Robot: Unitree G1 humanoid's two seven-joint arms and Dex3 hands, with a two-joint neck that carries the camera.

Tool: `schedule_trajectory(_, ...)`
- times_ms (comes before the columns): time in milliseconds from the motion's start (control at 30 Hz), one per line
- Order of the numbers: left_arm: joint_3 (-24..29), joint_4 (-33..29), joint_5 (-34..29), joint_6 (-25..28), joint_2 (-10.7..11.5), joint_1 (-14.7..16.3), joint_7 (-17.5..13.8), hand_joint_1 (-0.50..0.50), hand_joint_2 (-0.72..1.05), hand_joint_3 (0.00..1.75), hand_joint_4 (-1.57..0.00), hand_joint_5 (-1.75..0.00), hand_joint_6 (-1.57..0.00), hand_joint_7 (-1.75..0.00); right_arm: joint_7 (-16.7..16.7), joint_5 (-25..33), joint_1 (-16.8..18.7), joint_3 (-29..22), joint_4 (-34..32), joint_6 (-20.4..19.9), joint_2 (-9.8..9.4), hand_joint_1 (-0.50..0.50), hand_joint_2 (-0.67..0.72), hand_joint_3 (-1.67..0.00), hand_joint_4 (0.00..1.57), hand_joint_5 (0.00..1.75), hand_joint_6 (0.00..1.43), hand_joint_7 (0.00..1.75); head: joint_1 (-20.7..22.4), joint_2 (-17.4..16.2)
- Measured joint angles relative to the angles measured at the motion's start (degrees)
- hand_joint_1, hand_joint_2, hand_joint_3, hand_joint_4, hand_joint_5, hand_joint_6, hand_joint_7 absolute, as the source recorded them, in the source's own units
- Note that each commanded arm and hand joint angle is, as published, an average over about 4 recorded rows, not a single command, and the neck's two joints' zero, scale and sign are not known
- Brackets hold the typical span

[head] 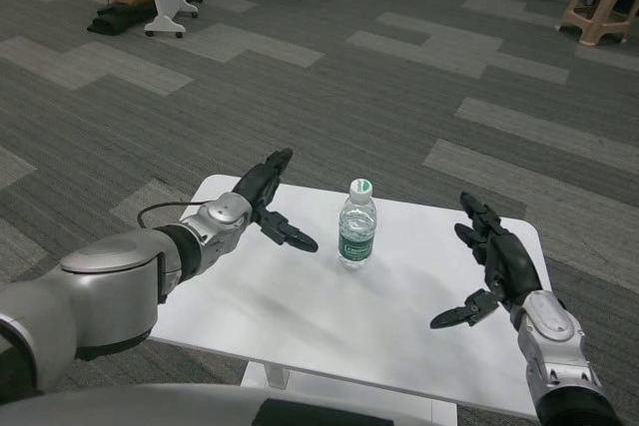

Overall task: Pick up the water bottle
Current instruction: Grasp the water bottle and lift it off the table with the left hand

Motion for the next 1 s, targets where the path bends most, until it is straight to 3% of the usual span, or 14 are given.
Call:
schedule_trajectory(167,-0.4,-2.5,-0.43,-0.02,-2.53,-0.04,-0.12,0.5,-0.1,0.17,0.0,0.0,0.0,0.0,0.31,0.09,-2.28,3.75,0.93,-0.05,1.64,-0.25,0.34,-0.32,0.0,0.48,0.0,0.0,-1.77,0.2)
schedule_trajectory(367,-1.04,-4.46,-1.52,-0.13,-3.76,-0.11,-1.04,0.5,-0.1,0.17,0.0,0.0,0.0,0.0,0.47,0.13,-4.11,7.07,1.53,-0.07,1.68,-0.25,0.34,-0.32,0.0,0.48,0.0,0.0,-3.64,0.75)
schedule_trajectory(600,-5.4,-4.41,-5.14,0.65,-4.9,-0.58,-1.88,0.5,-0.1,0.17,0.0,0.0,0.0,0.0,1.08,0.14,-4.2,9.48,1.52,-0.07,1.65,-0.25,0.41,-0.32,0.0,0.48,0.0,0.0,-7.8,1.1)
schedule_trajectory(767,-9.19,-2.32,-10.59,3.91,-7.14,-2.33,-0.21,0.5,-0.17,0.17,0.0,0.0,0.0,0.0,1.45,0.19,-4.23,9.84,0.68,-0.06,1.56,-0.25,0.41,-0.32,0.0,0.48,0.0,0.0,-9.59,1.39)
schedule_trajectory(1000,-13.06,1.25,-12.11,7.83,-9.08,-6.01,3.22,0.5,-0.19,0.17,0.0,0.0,0.0,0.0,1.63,0.29,-4.24,10.75,-0.51,-0.06,1.56,-0.25,0.41,-0.32,0.0,0.48,0.0,0.0,-12.11,1.99)
